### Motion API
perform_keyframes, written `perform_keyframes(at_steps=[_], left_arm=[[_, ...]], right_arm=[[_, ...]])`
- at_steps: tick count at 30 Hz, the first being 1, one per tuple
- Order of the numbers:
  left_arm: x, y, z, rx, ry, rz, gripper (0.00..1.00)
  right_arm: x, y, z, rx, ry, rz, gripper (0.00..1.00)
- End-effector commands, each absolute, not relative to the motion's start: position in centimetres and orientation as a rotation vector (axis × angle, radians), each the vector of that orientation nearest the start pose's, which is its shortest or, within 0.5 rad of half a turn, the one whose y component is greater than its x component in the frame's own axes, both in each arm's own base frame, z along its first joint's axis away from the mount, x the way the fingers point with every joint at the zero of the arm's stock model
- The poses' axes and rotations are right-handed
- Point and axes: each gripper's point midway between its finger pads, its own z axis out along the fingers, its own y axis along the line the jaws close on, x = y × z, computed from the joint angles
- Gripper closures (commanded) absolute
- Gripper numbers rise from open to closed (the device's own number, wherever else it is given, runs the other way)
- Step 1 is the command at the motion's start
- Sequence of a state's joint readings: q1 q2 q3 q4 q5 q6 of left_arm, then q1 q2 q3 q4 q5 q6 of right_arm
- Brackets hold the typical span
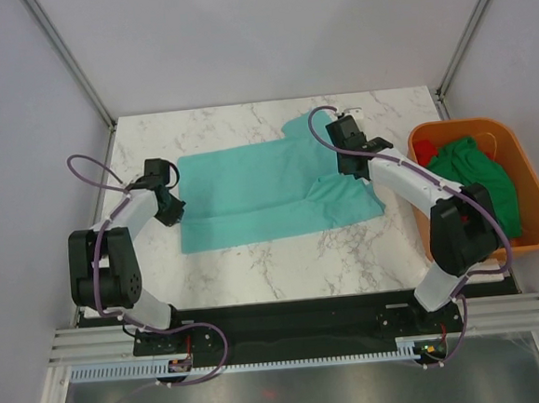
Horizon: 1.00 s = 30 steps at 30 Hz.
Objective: Fold and stack the t-shirts
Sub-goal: Fold the tshirt
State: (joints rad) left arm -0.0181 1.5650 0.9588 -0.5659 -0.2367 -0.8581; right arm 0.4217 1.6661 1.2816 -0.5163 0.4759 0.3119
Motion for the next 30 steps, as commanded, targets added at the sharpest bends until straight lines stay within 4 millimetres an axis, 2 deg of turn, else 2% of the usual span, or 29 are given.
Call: perform_keyframes(at_steps=[1, 5, 8, 12, 17, 18, 20, 21, 22, 23, 26, 28, 30], left_arm=[[34.5, 1.1, 5.2, -1.097, 2.391, 0.074, 0.86], [34.8, 1.6, 6.2, -1.053, 2.374, 0.098, 0.57], [35.1, 1.2, 7.6, -0.993, 2.366, 0.07, 0.49], [34.1, -0.1, 8.4, -0.958, 2.356, 0.025, 0.48], [32.9, -3.9, 8.8, -0.854, 2.4, -0.089, 0.47], [32.3, -5.1, 8.4, -0.825, 2.422, -0.103, 0.47], [31.7, -6.2, 8.2, -0.793, 2.434, -0.104, 0.47], [31.1, -6.7, 7.5, -0.779, 2.451, -0.086, 0.47], [30.8, -6.7, 7.1, -0.783, 2.459, -0.08, 0.47], [30.5, -6.8, 6.6, -0.79, 2.473, -0.073, 0.47], [29.5, -6.3, 4.6, -0.808, 2.52, -0.017, 0.47], [28.8, -5.9, 3.6, -0.821, 2.541, 0.023, 0.47], [28.5, -5.5, 3.3, -0.839, 2.532, 0.049, 0.47]], right_arm=[[41.5, 10.6, 14.3, 0.113, 2.311, -0.246, 1.0], [42.0, 11.2, 14.4, 0.115, 2.309, -0.208, 0.97], [42.3, 11.6, 14.5, 0.134, 2.304, -0.191, 0.96], [43.2, 12.1, 14.7, 0.143, 2.295, -0.179, 0.94], [45.0, 12.9, 16.2, 0.081, 2.266, -0.165, 0.92], [45.0, 13.5, 16.2, 0.029, 2.276, -0.134, 0.91], [45.0, 14.2, 16.0, -0.023, 2.3, -0.103, 0.87], [44.9, 13.9, 15.5, -0.015, 2.314, -0.13, 0.85], [44.7, 13.5, 15.2, -0.003, 2.324, -0.157, 0.81], [44.1, 12.9, 14.6, 0.001, 2.347, -0.193, 0.73], [42.7, 11.7, 13.7, 0.024, 2.381, -0.254, 0.71], [41.8, 11.3, 14.2, 0.049, 2.381, -0.256, 0.71], [40.0, 10.5, 14.2, 0.087, 2.406, -0.259, 0.73]])
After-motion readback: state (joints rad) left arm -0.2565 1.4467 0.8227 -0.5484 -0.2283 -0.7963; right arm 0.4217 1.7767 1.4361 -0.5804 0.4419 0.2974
